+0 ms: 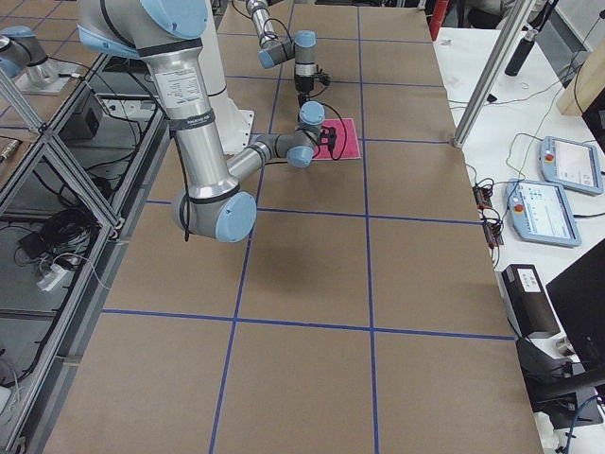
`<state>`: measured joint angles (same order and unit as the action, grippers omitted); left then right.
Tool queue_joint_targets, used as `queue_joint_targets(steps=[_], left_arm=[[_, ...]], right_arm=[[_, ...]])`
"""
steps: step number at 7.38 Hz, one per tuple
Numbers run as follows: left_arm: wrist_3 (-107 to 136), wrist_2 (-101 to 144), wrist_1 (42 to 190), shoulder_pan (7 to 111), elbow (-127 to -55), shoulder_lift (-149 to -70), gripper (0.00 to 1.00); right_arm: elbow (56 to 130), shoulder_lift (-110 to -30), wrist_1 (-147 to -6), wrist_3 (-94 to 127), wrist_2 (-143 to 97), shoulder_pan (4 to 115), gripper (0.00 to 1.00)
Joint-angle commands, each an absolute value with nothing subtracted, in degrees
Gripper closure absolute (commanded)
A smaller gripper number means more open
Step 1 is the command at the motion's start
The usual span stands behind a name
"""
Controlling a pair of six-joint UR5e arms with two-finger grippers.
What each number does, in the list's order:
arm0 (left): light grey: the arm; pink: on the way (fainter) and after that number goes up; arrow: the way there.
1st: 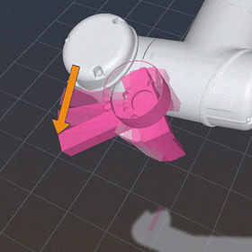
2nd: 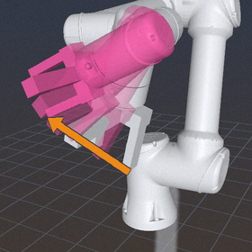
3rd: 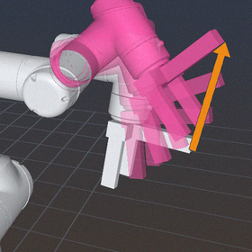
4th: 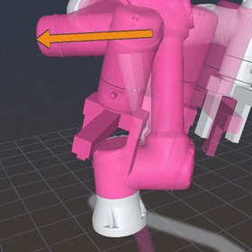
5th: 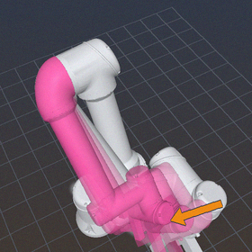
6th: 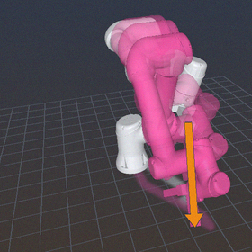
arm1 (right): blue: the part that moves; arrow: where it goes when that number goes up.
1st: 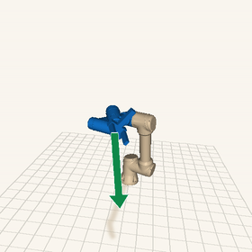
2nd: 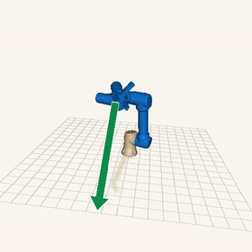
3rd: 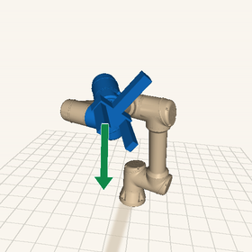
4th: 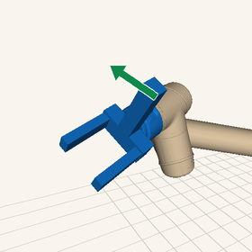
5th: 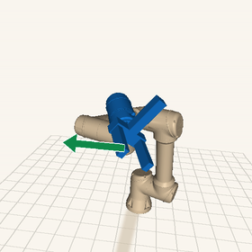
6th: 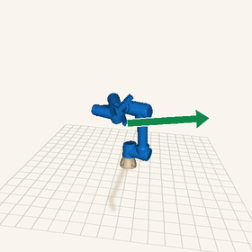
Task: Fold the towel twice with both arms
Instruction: 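Grasp the towel's other near corner with the right gripper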
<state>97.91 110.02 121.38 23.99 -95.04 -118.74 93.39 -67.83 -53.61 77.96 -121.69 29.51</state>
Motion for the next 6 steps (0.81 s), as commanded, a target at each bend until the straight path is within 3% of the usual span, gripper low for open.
queue_joint_targets(steps=[1, 4, 6], left_arm=[[97.9, 110.0, 121.4, 24.1, -95.1, -118.8, 1.0], [97.9, 110.0, 121.4, 24.1, -95.1, -118.8, 1.0], [98.0, 110.0, 121.4, 24.0, -95.1, -118.8, 1.0]], right_arm=[[93.3, -67.6, -53.6, 78.0, -121.6, 29.1, 0.33], [93.1, -67.6, -53.8, 78.0, -121.6, 29.1, 0.41], [93.1, -67.7, -53.7, 78.0, -121.6, 29.1, 0.39]])
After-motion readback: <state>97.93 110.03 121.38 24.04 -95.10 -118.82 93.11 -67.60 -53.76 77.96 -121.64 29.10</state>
